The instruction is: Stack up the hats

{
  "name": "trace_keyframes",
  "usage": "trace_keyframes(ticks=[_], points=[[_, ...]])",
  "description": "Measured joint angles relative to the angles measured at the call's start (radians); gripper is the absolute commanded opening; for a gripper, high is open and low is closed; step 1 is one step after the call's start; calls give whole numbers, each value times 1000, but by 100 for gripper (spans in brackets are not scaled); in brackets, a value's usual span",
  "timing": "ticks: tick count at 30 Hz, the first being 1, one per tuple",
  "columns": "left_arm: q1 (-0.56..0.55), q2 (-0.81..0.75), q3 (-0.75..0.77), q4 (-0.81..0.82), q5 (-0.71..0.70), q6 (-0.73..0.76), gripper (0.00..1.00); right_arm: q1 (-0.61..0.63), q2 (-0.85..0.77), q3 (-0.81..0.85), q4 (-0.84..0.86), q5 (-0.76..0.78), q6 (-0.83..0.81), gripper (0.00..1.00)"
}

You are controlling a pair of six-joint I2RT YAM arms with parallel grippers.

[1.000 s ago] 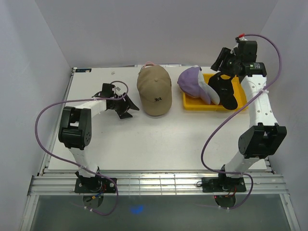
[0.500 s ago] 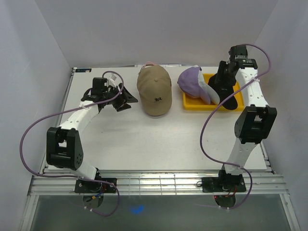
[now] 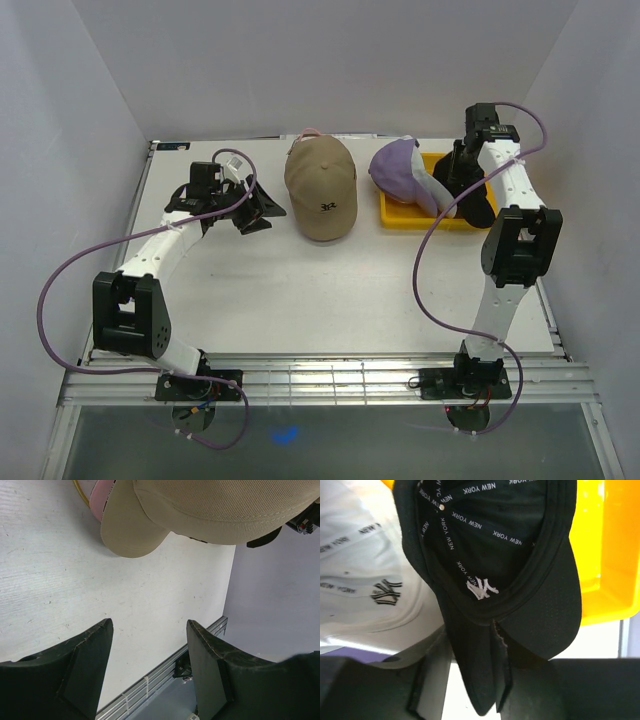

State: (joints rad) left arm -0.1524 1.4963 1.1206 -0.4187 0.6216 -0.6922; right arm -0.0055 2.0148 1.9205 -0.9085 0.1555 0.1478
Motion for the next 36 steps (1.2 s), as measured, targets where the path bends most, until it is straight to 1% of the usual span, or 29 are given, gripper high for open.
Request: trace_keyframes(ticks=[2,3,5,6,9,13,16,23,26,29,31,33,36], points=[[0,0,0,-5,0,3,71,2,6,-2,-8,21,-2,35],[0,0,0,-7,0,4,70,2,6,-2,-12,30,-2,29],[0,0,0,-11,0,5,71,2,6,-2,-11,51,-5,22],[0,0,0,-13,0,5,70,2,6,-2,-12,62,-5,15],[0,0,0,-19,0,9,70,3,6,-3,-12,95,-3,8],[0,0,0,-23,0,14,71,3,6,0,-17,121,2,8],[0,0,0,-23,0,15,70,4,6,39,-46,130,5,8],[0,0,10,-26,1,15,71,-2,-5,283,-113,79,41,8],[0,0,28,-26,6,15,72,-8,-55,331,-105,14,71,8],[0,0,47,-23,16,14,74,-14,-139,314,-79,-85,119,8],[0,-2,60,-21,24,11,76,-21,-217,255,-18,-184,175,8],[0,-6,67,-9,37,2,77,-26,-306,157,79,-296,248,8],[0,-22,68,34,62,-30,79,-28,-423,-13,283,-465,409,8]])
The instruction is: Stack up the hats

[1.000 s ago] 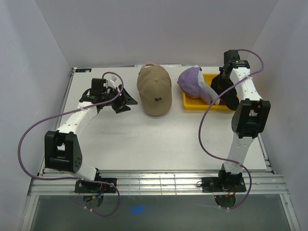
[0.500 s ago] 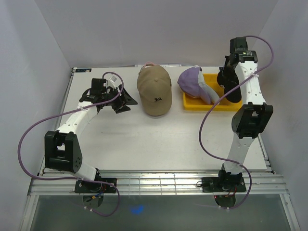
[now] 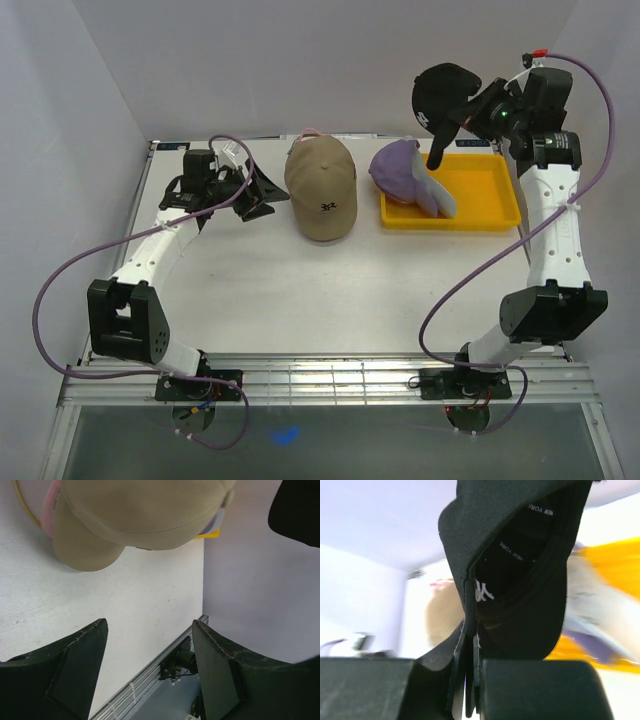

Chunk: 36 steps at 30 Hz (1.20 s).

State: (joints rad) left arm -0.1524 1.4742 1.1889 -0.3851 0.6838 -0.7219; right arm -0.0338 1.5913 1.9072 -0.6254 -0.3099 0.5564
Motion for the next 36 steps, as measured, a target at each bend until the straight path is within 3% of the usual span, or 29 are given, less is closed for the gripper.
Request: trace_keyframes(ticks=[4,8,15,22,36], points=[[0,-24,0,128,52,-91,82,33,-90,-207,323,-153,272,8],[0,-25,2,341,100,-240,82,122,-93,-307,605,-206,507,8],[0,53,92,660,140,-486,83,299,-79,-335,914,-213,783,8],[0,114,134,832,140,-641,83,372,-64,-361,1098,-185,932,8],[-26,116,106,1070,111,-781,83,447,-23,-472,1252,-134,1106,8]])
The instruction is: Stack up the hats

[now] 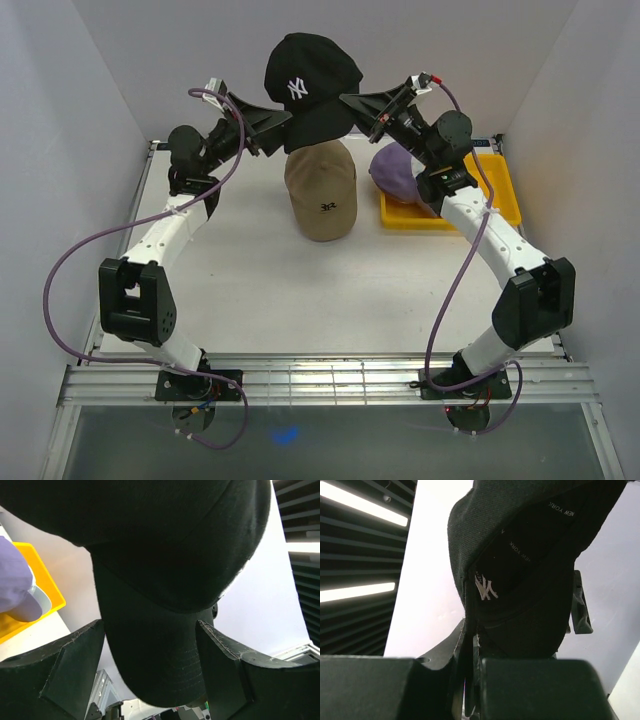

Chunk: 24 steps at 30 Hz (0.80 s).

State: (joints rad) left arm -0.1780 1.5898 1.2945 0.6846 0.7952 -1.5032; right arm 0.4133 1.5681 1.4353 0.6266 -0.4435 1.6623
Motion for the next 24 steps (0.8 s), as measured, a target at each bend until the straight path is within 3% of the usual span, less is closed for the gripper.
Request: trace_keyframes(ticks=[6,14,24], points=[[-14,0,0,54,0,-39,79,12,8,-32,71,11,50,8],[-6,8,0,53,-18,-81,46,5,24,-64,136,21,90,8],[9,83,5,29,-45,-100,23,-32,128,-40,143,-5,96,8]])
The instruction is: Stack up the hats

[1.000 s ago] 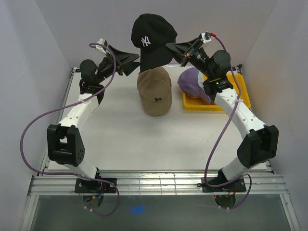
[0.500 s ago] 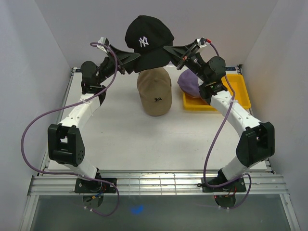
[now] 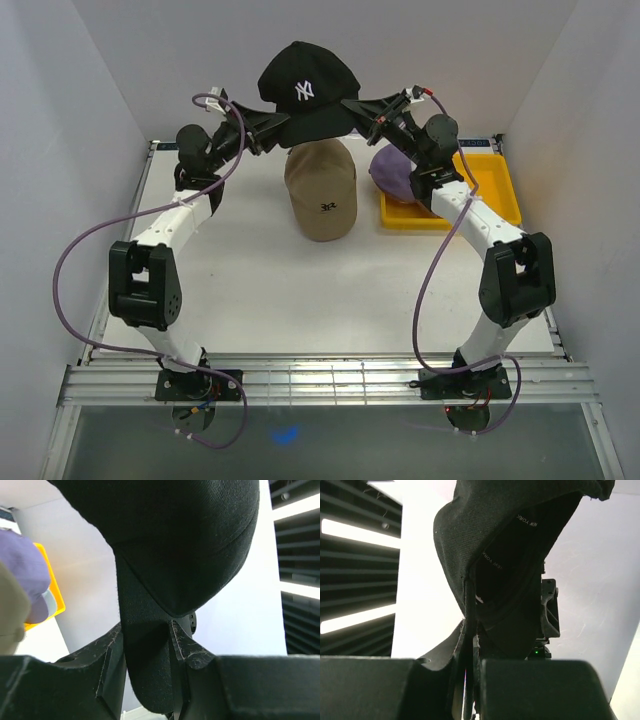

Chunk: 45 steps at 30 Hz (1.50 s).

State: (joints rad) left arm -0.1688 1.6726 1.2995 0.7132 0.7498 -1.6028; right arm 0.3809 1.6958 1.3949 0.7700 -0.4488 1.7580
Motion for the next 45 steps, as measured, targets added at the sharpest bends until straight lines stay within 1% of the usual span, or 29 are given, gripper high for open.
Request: trace_keyframes(ticks=[6,10,13,18,26,35,39,45], points=[[5,126,54,-36,5,-31,20,-28,87,39,-68,-8,-12,8],[5,196,106,-67,28,-46,20,-45,111,39,-88,-14,-21,8],[4,219,132,-83,46,-47,20,-55,113,31,-89,-25,-33,8],[3,217,127,-107,55,-30,20,-62,113,-13,-53,-37,-42,8],[3,196,4,-135,60,0,19,-65,113,-121,-30,-63,-59,8],[3,140,-79,-154,57,35,18,-69,113,-188,14,-105,-76,8],[2,120,-102,-170,58,59,18,-74,113,-227,31,-120,-76,8],[-3,112,-116,-185,58,77,18,-83,113,-239,42,-140,-87,8]])
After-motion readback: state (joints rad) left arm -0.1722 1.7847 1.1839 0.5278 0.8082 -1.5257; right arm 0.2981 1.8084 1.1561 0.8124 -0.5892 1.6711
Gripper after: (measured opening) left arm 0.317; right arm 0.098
